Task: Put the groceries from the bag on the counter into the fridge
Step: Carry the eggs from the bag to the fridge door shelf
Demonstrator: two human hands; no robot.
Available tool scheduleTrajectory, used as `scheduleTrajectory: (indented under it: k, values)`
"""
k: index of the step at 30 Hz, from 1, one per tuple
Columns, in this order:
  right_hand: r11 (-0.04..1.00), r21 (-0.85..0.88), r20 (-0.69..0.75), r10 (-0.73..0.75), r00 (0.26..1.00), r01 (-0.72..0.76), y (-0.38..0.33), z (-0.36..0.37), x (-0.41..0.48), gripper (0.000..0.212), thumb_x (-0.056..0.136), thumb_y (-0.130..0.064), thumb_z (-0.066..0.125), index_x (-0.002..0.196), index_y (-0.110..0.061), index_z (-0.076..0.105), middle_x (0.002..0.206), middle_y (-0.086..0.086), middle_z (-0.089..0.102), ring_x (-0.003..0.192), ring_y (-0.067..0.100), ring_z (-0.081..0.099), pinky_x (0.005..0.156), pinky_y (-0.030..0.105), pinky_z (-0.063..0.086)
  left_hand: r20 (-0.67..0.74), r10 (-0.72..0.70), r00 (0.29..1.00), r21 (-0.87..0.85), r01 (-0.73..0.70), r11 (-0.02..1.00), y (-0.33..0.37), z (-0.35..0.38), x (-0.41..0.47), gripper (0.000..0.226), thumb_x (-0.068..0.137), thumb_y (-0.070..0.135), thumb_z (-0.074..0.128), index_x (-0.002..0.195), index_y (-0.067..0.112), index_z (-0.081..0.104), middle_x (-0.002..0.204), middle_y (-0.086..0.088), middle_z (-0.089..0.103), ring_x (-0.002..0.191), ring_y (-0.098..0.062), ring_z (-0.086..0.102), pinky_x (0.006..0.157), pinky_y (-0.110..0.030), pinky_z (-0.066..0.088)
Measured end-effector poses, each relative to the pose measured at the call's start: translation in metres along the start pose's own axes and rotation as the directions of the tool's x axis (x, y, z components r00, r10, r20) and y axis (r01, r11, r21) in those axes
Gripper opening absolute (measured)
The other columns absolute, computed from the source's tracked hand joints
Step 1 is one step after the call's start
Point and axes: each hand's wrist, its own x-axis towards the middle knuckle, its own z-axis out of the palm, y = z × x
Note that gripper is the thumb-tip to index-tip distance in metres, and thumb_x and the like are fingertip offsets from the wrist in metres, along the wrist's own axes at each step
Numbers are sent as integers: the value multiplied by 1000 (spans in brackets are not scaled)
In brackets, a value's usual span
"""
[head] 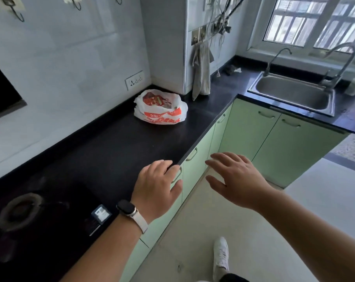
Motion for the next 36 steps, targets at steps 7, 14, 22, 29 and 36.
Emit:
scheduleTrajectory:
  k: [7, 14, 22, 29, 36]
  values:
    - [999, 43, 26, -31, 999, 30, 57, 15, 66, 60, 95, -63, 24, 143, -33, 42, 148, -7, 46, 139, 20, 38, 113, 40, 29, 81, -49, 996, 47, 45, 998, -9, 34, 68, 42, 91, 43, 44, 115, 17, 68, 117, -2, 67, 113, -25, 60, 88, -42, 50]
    - [991, 111, -11, -79, 997, 80, 143, 6, 143, 59, 94, -60, 25, 138, -30, 50, 143, -6, 51, 134, 21, 44, 109, 40, 33, 137, -128, 982, 106, 114, 988, 0, 62, 162, 44, 92, 44, 43, 117, 18, 67, 118, -1, 66, 113, -24, 60, 86, -41, 51]
    - [974, 148, -96, -157, 983, 170, 223, -1, 211, 55, 93, -58, 32, 130, -26, 59, 132, -4, 60, 126, 23, 53, 102, 40, 41, 120, -226, 967, 124, 212, 969, 17, 84, 243, 45, 93, 43, 45, 121, 15, 66, 122, -4, 66, 115, -23, 59, 89, -42, 52]
    - [962, 179, -99, -190, 977, 205, 249, 8, 243, 53, 93, -56, 35, 129, -26, 60, 130, -4, 61, 124, 22, 55, 101, 40, 43, 146, -280, 949, 153, 258, 954, 5, 97, 273, 49, 93, 45, 42, 122, 15, 66, 123, -3, 66, 116, -23, 59, 90, -42, 52]
    - [966, 179, -57, -179, 982, 187, 267, 22, 277, 52, 93, -56, 37, 127, -26, 61, 129, -4, 61, 123, 22, 55, 100, 40, 44, 152, -263, 953, 96, 251, 963, -25, 124, 305, 46, 94, 45, 43, 125, 17, 63, 124, 1, 64, 119, -21, 57, 89, -42, 52]
